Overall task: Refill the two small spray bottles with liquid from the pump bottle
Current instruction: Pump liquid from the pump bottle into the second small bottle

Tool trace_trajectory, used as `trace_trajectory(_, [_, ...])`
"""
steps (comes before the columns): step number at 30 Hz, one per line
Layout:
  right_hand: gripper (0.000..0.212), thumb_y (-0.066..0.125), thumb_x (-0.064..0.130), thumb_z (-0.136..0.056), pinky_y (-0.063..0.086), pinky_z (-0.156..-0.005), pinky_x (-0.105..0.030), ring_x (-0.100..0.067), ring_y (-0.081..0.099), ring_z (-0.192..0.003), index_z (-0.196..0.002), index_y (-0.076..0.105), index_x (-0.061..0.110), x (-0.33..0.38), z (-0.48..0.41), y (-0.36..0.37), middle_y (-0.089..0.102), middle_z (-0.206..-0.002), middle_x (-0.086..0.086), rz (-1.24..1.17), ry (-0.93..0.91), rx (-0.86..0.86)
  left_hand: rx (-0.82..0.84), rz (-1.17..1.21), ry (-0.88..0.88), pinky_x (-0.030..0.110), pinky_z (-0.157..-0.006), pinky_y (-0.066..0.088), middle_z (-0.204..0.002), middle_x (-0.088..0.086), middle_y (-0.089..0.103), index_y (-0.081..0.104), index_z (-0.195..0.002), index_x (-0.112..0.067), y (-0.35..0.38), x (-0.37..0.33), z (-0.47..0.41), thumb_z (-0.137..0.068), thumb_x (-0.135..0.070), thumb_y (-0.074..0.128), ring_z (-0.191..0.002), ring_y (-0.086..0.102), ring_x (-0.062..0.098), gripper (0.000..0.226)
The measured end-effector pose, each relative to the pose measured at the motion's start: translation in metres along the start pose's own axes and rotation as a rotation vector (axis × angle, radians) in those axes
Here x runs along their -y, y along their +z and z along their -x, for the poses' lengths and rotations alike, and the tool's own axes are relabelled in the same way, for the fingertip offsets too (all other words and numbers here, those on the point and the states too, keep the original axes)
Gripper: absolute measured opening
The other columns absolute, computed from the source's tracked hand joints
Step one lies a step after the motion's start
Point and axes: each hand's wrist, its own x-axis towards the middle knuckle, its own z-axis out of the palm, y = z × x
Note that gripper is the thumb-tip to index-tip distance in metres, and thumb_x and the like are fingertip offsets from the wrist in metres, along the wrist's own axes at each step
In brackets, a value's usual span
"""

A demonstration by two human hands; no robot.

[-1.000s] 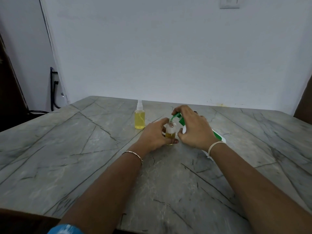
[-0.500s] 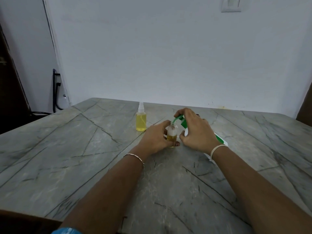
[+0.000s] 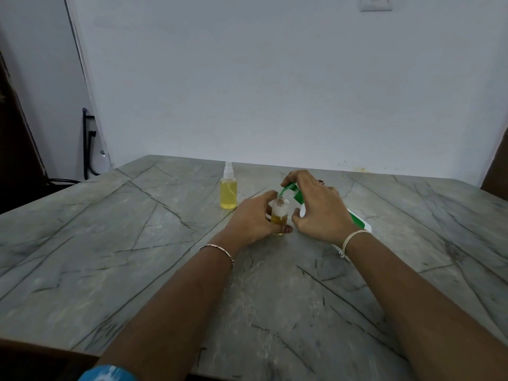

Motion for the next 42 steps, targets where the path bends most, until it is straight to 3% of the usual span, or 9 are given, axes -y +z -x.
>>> trace_trajectory(10, [0.067,0.071,0.020,-0.070,0.043,-0.085,-0.037,-0.012,0.053,-0.101,-0.129,0.041,0.031,-0.0044,0.0015,0.0028,0.048,-0.131,0.010,-0.018,-0.001,0.004,-0.012,0.021,-0.015,0.031,-0.086,0.053,-0.115,0.001,0.064,0.048,-0.134,-0.016,-0.0006,-0.0014,0.0010,-0.066,-0.037,0.086,-0.091,0.062,0.016,0.080])
trace_trajectory(18, [0.057,0.069,0.016,-0.071,0.046,-0.091,-0.045,-0.010,0.047,-0.091,-0.120,0.042,0.026,-0.0006,-0.0013,0.0002,0.048,-0.116,0.009,-0.036,0.040,-0.001,-0.006,0.006,0.019,0.030,-0.084,0.054,-0.113,0.001,0.065,0.051,-0.132,-0.016,-0.0016,-0.0030,0.0025,-0.067,-0.035,0.086,-0.088,0.063,0.014,0.076])
trace_trajectory(27, [0.068,0.070,0.018,-0.069,0.042,-0.086,-0.038,-0.013,0.053,-0.101,-0.130,0.042,0.029,-0.0020,0.0024,-0.0001,0.049,-0.131,0.009,-0.040,0.015,0.015,-0.024,0.026,0.015,0.034,-0.084,0.055,-0.110,0.003,0.068,0.054,-0.124,-0.018,-0.0003,0.0015,-0.0012,-0.064,-0.037,0.087,-0.090,0.066,0.018,0.071])
trace_trajectory(34, [0.056,0.069,0.017,-0.070,0.045,-0.089,-0.043,-0.012,0.049,-0.094,-0.120,0.043,0.024,-0.0004,-0.0022,0.0013,0.050,-0.118,0.005,-0.022,0.034,0.005,-0.006,0.015,0.028,0.028,-0.083,0.053,-0.113,0.002,0.068,0.053,-0.128,-0.019,0.0001,0.0010,-0.0005,-0.064,-0.036,0.087,-0.090,0.064,0.014,0.074])
trace_trajectory(38, [0.059,0.069,0.018,-0.069,0.045,-0.086,-0.041,-0.009,0.047,-0.092,-0.121,0.043,0.026,-0.0019,-0.0013,0.0027,0.050,-0.118,0.007,-0.039,0.027,-0.008,-0.018,0.032,0.034,0.025,-0.079,0.052,-0.105,-0.002,0.067,0.054,-0.125,-0.018,0.0000,0.0020,-0.0006,-0.064,-0.033,0.088,-0.086,0.064,0.013,0.071])
trace_trajectory(42, [0.065,0.070,0.019,-0.068,0.045,-0.087,-0.039,-0.005,0.044,-0.094,-0.125,0.042,0.031,-0.0027,-0.0002,0.0032,0.050,-0.124,0.009,-0.039,0.028,-0.004,-0.018,0.029,0.010,0.031,-0.083,0.054,-0.100,-0.005,0.062,0.053,-0.126,-0.018,0.0007,0.0031,-0.0027,-0.065,-0.035,0.087,-0.091,0.066,0.018,0.073])
